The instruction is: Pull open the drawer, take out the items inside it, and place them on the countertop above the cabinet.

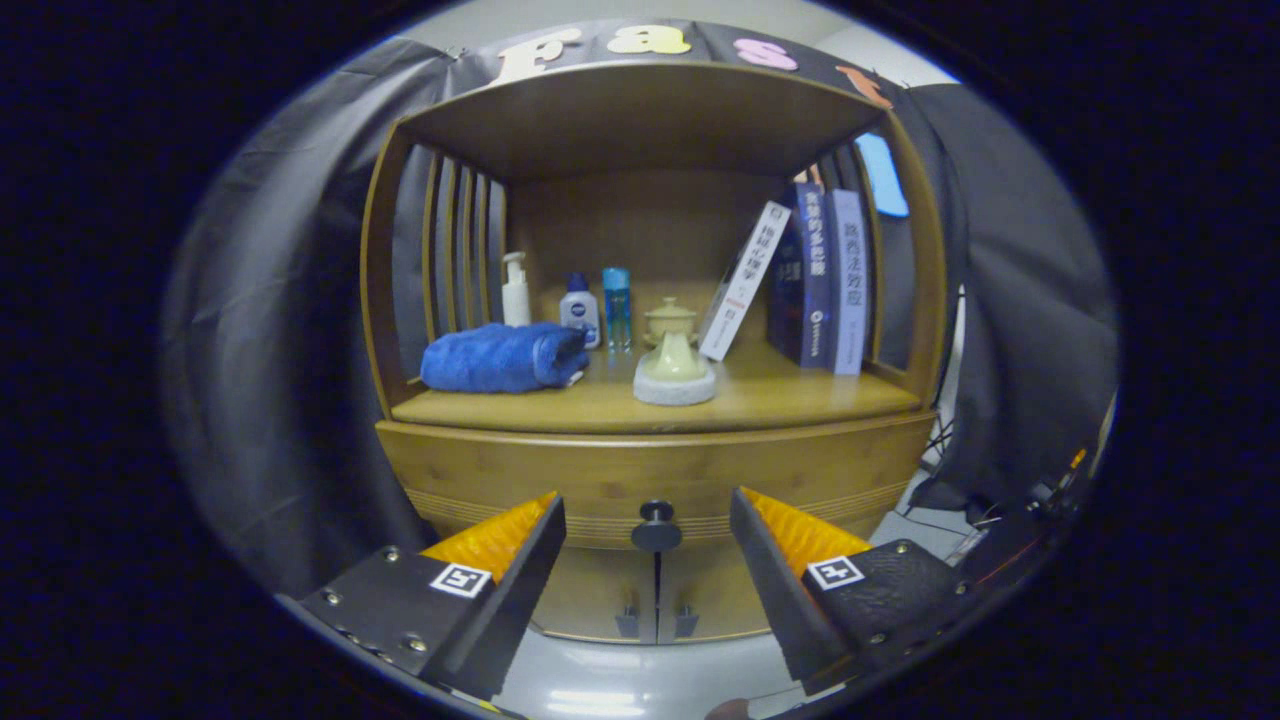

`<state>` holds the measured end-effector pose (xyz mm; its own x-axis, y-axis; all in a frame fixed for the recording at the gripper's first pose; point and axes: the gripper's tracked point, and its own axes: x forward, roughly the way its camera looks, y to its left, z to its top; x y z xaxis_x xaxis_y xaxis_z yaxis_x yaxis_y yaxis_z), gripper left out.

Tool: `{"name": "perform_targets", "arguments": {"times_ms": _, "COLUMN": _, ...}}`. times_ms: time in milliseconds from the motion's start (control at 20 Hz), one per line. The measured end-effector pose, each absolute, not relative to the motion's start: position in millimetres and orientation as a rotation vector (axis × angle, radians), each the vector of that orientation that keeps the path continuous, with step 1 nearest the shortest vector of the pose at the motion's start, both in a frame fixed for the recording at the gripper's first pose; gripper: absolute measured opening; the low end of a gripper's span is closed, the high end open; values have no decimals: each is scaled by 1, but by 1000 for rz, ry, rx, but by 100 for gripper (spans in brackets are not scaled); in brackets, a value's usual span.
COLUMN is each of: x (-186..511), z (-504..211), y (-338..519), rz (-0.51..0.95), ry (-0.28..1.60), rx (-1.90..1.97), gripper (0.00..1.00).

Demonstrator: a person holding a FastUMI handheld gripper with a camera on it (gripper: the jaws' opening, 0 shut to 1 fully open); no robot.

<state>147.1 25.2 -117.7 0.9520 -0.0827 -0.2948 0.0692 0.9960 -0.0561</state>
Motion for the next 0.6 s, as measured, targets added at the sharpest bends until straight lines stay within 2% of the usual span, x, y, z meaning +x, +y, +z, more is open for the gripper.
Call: {"name": "perform_targets", "arguments": {"times_ms": 600, "x": 53, "z": -9, "y": 6, "rz": -88, "ry": 192, "rx": -3, "gripper": 99}}
